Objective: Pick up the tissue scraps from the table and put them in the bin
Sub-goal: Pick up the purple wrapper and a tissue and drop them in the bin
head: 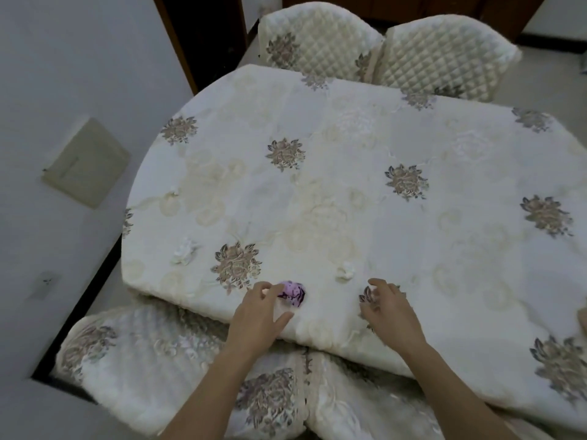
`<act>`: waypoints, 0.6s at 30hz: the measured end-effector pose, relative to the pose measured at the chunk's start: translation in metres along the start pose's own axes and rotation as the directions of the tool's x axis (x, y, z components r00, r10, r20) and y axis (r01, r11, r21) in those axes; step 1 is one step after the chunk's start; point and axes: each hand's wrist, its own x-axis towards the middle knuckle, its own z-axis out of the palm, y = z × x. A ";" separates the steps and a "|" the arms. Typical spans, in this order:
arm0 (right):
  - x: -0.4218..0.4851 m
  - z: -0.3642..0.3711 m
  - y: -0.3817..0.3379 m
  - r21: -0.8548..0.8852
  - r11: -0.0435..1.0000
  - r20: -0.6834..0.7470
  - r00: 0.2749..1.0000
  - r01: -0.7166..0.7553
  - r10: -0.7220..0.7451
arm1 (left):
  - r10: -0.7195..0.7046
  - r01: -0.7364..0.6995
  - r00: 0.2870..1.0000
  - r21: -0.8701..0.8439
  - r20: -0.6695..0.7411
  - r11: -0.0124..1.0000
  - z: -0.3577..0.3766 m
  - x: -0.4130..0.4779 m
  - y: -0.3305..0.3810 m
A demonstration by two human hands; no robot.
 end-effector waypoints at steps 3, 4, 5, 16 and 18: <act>0.014 0.009 -0.001 -0.015 1.000 -0.001 1.000 0.001 -0.001 | -0.034 0.034 0.999 -0.039 -0.002 0.999 0.007 0.009 0.001; 0.019 0.011 -0.003 -0.020 1.000 -0.003 1.000 0.017 -0.017 | -0.039 0.039 0.999 -0.038 -0.011 0.999 0.009 0.012 0.002; 0.025 0.012 -0.005 -0.027 0.999 -0.001 0.999 0.037 -0.037 | -0.038 0.038 0.999 -0.031 -0.020 0.999 0.011 0.016 0.003; 0.062 0.019 -0.025 -0.160 0.975 -0.027 0.987 0.152 -0.158 | 0.038 -0.026 0.991 0.093 -0.129 0.995 0.021 0.041 0.015; 0.061 0.022 -0.027 -0.173 0.975 -0.064 0.986 0.140 -0.153 | 0.036 -0.023 0.990 0.095 -0.135 0.995 0.023 0.042 0.014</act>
